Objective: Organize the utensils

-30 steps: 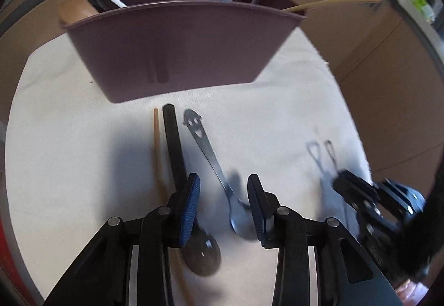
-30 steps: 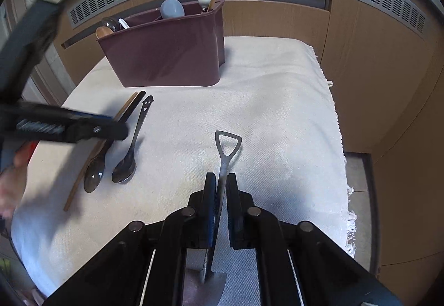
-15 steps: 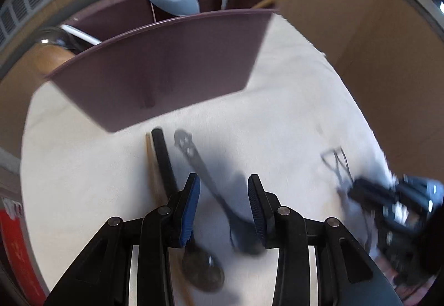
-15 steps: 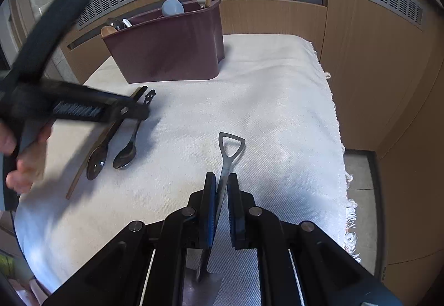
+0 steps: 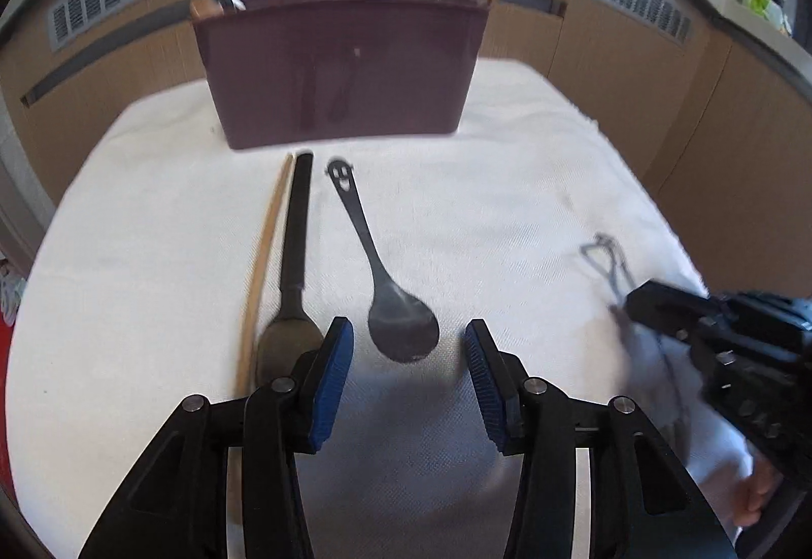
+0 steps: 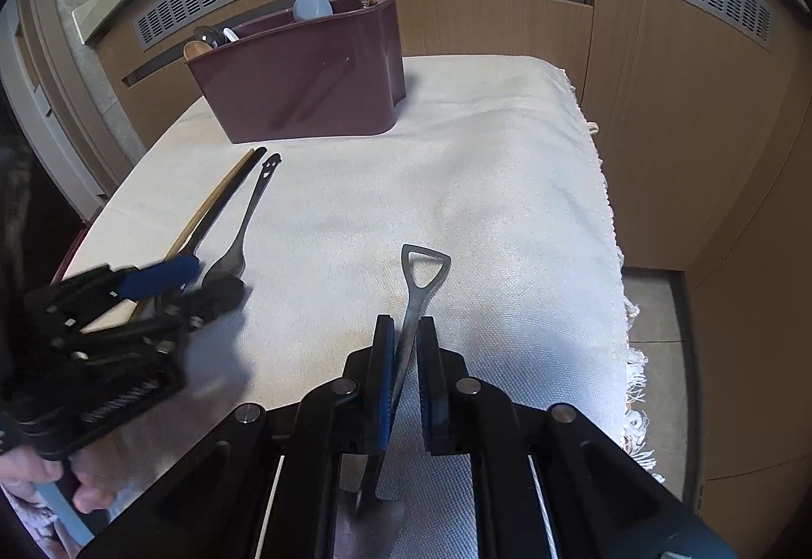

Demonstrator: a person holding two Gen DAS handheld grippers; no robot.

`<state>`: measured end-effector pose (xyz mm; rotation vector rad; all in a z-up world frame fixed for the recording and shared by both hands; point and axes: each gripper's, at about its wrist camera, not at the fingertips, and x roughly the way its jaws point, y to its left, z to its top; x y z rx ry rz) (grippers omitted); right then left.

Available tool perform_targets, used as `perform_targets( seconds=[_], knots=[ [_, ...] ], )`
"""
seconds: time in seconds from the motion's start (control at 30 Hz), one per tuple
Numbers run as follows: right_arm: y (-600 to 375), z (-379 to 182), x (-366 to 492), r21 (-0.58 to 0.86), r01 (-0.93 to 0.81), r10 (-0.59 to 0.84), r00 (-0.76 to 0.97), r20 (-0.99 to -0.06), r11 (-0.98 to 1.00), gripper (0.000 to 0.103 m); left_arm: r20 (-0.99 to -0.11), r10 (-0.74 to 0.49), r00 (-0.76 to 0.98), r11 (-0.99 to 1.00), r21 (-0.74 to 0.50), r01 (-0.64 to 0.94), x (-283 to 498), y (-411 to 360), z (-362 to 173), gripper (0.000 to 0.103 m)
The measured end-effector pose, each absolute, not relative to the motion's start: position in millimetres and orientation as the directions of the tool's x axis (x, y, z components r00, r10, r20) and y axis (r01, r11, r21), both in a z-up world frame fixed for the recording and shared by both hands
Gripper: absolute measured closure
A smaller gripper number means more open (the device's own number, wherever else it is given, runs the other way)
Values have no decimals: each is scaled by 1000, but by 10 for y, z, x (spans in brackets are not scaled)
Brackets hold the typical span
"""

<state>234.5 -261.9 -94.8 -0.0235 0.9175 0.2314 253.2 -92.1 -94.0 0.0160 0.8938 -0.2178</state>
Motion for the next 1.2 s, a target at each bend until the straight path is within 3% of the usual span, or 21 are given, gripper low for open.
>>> perform_targets(
  seconds=[0.03, 0.1, 0.53, 0.6, 0.77, 0.97, 1.0, 1.07, 1.2],
  knots=[
    [-2620, -944, 2340, 79, -203, 186, 588, -787, 976, 95, -768, -182, 615, 975, -59, 214, 2513, -924, -923, 57],
    [-2623, -940, 2334, 80, -196, 183, 590, -786, 977, 95, -768, -196, 610, 970, -59, 237, 2519, -911, -901, 74],
    [-2471, -759, 2206, 43, -223, 175, 617, -767, 974, 95, -613, -208, 762, 976, -79, 203, 2154, -168, -30, 78],
    [-2480, -758, 2190, 39, -213, 165, 618, -768, 976, 95, -603, -205, 771, 977, -78, 199, 2117, -73, 36, 93],
    [-2513, -849, 2201, 27, -192, 136, 589, -797, 981, 78, -591, -199, 782, 979, -93, 179, 2096, 86, 87, 93],
    [-2469, -1024, 2405, 2, -160, 88, 534, -841, 987, 78, -636, -208, 743, 978, -151, 145, 2187, 284, -85, 93],
    [-2442, -1039, 2430, -11, -163, 78, 530, -845, 986, 78, -647, -205, 734, 978, -157, 135, 2190, 322, -120, 92],
    [-2348, -1060, 2447, -62, -196, 51, 523, -851, 979, 95, -671, -195, 715, 980, -168, 109, 2182, 431, -202, 91],
    [-2223, -1045, 2380, -125, -240, 26, 541, -841, 963, 97, -723, -175, 668, 983, -167, 77, 2110, 569, -384, 91]
  ],
)
